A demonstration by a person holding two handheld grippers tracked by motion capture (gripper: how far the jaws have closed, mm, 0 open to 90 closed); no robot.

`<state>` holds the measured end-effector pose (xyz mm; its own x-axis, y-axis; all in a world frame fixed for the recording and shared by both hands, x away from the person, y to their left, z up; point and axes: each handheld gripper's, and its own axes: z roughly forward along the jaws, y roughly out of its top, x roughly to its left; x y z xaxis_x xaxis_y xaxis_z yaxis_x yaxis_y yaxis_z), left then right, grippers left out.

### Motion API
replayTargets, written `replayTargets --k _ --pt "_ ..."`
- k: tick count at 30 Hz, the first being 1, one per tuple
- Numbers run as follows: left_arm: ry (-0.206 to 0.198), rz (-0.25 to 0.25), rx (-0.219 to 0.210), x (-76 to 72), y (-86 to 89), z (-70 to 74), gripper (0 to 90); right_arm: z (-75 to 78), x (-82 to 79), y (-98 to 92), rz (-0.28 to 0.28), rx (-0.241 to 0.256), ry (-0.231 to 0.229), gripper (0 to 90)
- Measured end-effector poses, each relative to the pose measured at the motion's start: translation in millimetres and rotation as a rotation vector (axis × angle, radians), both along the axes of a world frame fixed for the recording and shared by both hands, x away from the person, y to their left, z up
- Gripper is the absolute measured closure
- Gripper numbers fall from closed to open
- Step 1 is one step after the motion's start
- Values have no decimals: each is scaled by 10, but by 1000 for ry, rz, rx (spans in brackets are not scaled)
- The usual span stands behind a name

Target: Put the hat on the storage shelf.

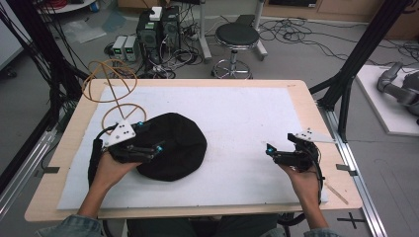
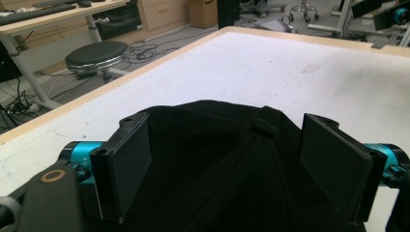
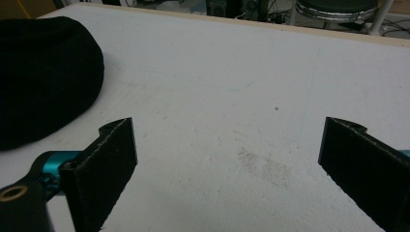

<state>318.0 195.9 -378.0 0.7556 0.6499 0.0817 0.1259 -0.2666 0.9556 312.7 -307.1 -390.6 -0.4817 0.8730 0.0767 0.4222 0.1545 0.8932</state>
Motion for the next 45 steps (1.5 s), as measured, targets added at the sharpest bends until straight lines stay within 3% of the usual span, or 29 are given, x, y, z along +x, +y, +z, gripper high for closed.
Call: replayTargets --k 3,8,18,24,32,45 --pt "3 -10 24 18 -89 -54 201 -5 -1 8 1 1 3 62" --pt "29 -21 27 47 -159 -126 212 -4 -7 4 2 -2 2 62" --pt "32 -34 90 63 -252 -205 218 1 -9 -16 -1 5 -2 62" --pt "38 -36 97 74 -282 -243 224 2 -11 -11 1 7 3 63" --pt "41 -26 147 88 -325 -289 288 6 -14 -8 -1 10 4 63" --pt "78 -27 151 123 -295 -312 492 16 -21 -3 1 13 2 63"
